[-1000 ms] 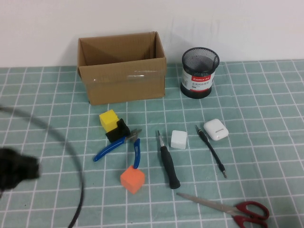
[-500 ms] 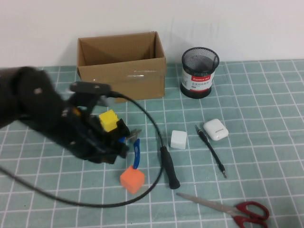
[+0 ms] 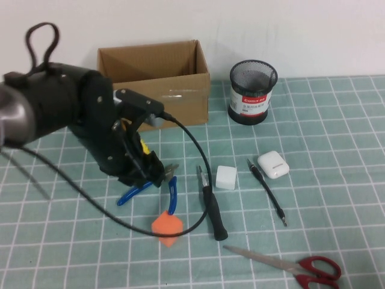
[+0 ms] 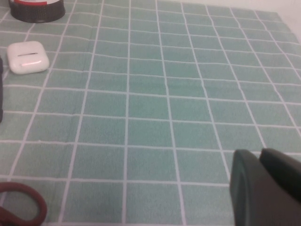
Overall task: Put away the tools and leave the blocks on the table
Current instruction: Pick up the pliers from the table
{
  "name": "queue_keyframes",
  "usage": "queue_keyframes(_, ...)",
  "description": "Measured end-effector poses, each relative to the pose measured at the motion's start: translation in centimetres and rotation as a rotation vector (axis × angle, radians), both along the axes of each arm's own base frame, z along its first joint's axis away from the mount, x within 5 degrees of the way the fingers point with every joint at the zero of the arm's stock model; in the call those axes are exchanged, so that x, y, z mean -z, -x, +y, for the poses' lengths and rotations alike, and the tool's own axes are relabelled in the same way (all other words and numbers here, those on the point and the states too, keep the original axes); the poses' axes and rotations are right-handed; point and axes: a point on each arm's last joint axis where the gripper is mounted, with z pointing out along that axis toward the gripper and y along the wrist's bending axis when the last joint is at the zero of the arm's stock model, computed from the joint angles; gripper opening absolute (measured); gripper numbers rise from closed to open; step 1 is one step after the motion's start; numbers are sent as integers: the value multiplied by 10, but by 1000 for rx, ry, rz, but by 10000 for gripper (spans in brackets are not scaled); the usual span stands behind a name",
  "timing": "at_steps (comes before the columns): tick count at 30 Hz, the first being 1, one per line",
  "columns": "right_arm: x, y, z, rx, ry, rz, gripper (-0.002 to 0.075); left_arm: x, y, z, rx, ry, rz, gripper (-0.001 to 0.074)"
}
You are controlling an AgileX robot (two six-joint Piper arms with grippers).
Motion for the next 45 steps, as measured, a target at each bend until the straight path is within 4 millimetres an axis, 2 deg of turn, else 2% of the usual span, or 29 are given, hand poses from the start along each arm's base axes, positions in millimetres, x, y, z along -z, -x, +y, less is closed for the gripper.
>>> queue_keyframes(4, 0, 0, 0, 0, 0, 0, -11, 9, -12, -6, 7, -16, 16, 197)
queue_keyframes(11, 0, 0, 0, 0, 0, 0, -11, 31, -18, -6, 27, -88, 72, 219)
queue_keyframes(39, 0, 0, 0, 0, 0, 0, -11, 57, -30, -7, 148, -161, 35, 218)
queue_keyframes(42, 0, 0, 0, 0, 0, 0, -11, 58, -29, -8, 150, -163, 39, 198)
queue_keyframes(45, 0, 0, 0, 0, 0, 0, -11, 58, -28, -11, 160, -165, 37, 127)
